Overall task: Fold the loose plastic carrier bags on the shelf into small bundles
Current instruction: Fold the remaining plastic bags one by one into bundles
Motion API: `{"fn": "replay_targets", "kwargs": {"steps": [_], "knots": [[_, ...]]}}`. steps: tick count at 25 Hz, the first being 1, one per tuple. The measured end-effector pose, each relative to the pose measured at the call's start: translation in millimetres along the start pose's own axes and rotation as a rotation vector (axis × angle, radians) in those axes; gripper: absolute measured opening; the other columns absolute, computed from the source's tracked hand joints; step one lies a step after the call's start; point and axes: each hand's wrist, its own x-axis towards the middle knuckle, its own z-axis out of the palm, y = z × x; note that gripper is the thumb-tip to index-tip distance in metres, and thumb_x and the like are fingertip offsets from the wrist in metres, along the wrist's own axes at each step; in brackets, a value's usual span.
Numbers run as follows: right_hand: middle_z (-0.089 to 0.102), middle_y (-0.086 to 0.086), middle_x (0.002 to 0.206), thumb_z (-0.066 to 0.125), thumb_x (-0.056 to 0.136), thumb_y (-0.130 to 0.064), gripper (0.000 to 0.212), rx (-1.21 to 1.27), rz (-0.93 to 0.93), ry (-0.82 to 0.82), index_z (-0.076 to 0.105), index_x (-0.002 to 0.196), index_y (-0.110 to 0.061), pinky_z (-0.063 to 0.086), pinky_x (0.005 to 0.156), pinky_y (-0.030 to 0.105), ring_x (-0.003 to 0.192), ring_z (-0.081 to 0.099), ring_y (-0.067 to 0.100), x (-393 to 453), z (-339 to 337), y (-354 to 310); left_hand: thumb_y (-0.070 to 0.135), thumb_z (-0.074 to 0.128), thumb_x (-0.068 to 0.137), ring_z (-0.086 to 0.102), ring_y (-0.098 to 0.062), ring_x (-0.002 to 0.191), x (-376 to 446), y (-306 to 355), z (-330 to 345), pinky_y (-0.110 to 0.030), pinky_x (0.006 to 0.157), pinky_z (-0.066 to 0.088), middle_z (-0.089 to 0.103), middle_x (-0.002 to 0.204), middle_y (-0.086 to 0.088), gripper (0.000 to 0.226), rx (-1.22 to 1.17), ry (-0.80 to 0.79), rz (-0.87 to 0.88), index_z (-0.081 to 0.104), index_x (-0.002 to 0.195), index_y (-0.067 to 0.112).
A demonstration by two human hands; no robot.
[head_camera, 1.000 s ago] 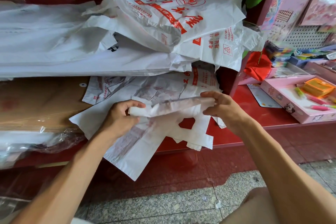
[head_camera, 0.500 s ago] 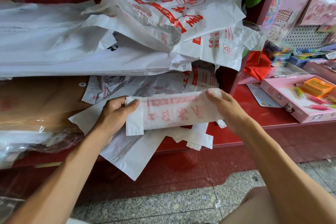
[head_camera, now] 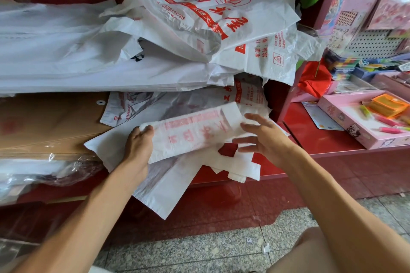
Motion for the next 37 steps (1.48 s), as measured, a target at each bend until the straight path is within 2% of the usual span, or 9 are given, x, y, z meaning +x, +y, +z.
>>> {"fn": "replay_targets", "kwargs": {"steps": [4, 9, 13, 16, 20, 23, 26, 33, 37], "knots": [[0.057, 0.003, 0.125, 0.063, 0.094, -0.015, 0.048, -0.089, -0.114, 0.061, 0.044, 0.138, -0.021, 0.056, 0.085, 0.040, 0.110, 0.062, 0.025, 3.9, 4.3, 1.5, 0.014, 0.051, 0.097, 0.062, -0.018, 0.073, -10.4, 5.4, 3.3, -0.029, 0.059, 0.050, 0.066, 0.090, -0.008, 0.013, -0.214, -0.070, -0.205, 0.060, 0.105, 0.010], [0.069, -0.008, 0.096, 0.065, 0.091, -0.023, 0.015, -0.707, -0.343, -0.003, 0.066, 0.105, -0.019, 0.054, 0.067, 0.031, 0.082, 0.069, 0.012, -6.0, 20.5, 5.6, 0.016, 0.066, 0.087, 0.059, -0.014, 0.055, -34.4, 7.1, 8.9, -0.019, 0.043, 0.037, 0.065, 0.072, -0.007, 0.012, 0.201, -0.391, -0.241, 0.061, 0.096, 0.009], [0.060, -0.012, 0.124, 0.069, 0.081, -0.051, 0.056, -1.117, -0.459, -0.361, 0.055, 0.130, -0.027, 0.046, 0.089, 0.025, 0.110, 0.056, 0.009, -22.2, 47.3, 13.3, 0.023, 0.063, 0.089, 0.055, -0.011, 0.050, -43.9, 11.1, 12.8, -0.019, 0.042, 0.030, 0.071, 0.071, -0.006, 0.012, 0.260, -0.440, -0.270, 0.064, 0.084, 0.012], [0.059, -0.003, 0.128, 0.059, 0.083, -0.037, 0.054, -1.503, -0.578, -0.264, 0.048, 0.135, -0.024, 0.040, 0.094, 0.037, 0.117, 0.051, 0.021, -21.5, 65.0, 33.0, 0.033, 0.062, 0.090, 0.054, -0.013, 0.049, -43.1, 10.9, 11.4, -0.021, 0.044, 0.031, 0.069, 0.067, -0.006, 0.031, 0.270, -0.432, -0.230, 0.066, 0.067, 0.012], [0.069, 0.006, 0.088, 0.047, 0.086, -0.011, 0.024, -1.248, -0.601, -0.134, 0.065, 0.101, -0.015, 0.042, 0.068, 0.034, 0.081, 0.059, 0.028, -15.1, 69.5, 33.6, 0.022, 0.069, 0.076, 0.056, -0.013, 0.065, -39.6, 11.9, 9.8, -0.023, 0.057, 0.040, 0.065, 0.071, 0.003, 0.006, 0.288, -0.336, 0.138, 0.065, 0.077, 0.018], [0.068, 0.004, 0.083, 0.048, 0.089, -0.008, 0.024, -1.053, -0.510, -0.189, 0.070, 0.096, -0.013, 0.042, 0.060, 0.025, 0.070, 0.058, 0.017, -15.3, 63.4, 19.9, 0.026, 0.067, 0.052, 0.060, -0.007, 0.094, -37.8, 9.2, 4.8, -0.023, 0.079, 0.047, 0.064, 0.101, 0.010, 0.053, 0.529, -0.556, 0.325, 0.063, 0.103, 0.036], [0.065, 0.001, 0.079, 0.052, 0.091, -0.009, 0.018, -0.880, -0.358, -0.267, 0.069, 0.087, -0.016, 0.046, 0.059, 0.025, 0.067, 0.059, 0.013, -18.0, 59.8, 12.5, 0.030, 0.076, 0.055, 0.066, -0.016, 0.094, -38.4, 2.2, 5.0, -0.032, 0.082, 0.054, 0.068, 0.100, 0.008, 0.060, 0.588, -0.686, 0.300, 0.059, 0.111, 0.044], [0.065, 0.000, 0.083, 0.054, 0.088, -0.009, 0.025, -1.063, -0.158, -0.065, 0.061, 0.110, -0.019, 0.047, 0.054, 0.022, 0.062, 0.062, 0.013, -14.4, 45.3, 11.7, 0.020, 0.071, 0.088, 0.070, -0.012, 0.083, -44.3, -13.0, 16.2, -0.029, 0.076, 0.055, 0.075, 0.087, 0.006, 0.027, 0.549, -0.514, 0.239, 0.058, 0.109, 0.030], [0.066, 0.001, 0.103, 0.055, 0.086, -0.008, 0.037, -1.291, -0.232, 0.007, 0.054, 0.120, -0.021, 0.046, 0.066, 0.030, 0.088, 0.061, 0.021, -11.1, 40.7, 20.6, 0.031, 0.070, 0.086, 0.064, -0.014, 0.082, -44.9, -19.3, 18.6, -0.030, 0.076, 0.049, 0.070, 0.085, 0.008, 0.036, 0.837, -0.356, 0.525, 0.051, 0.118, 0.030]]}}
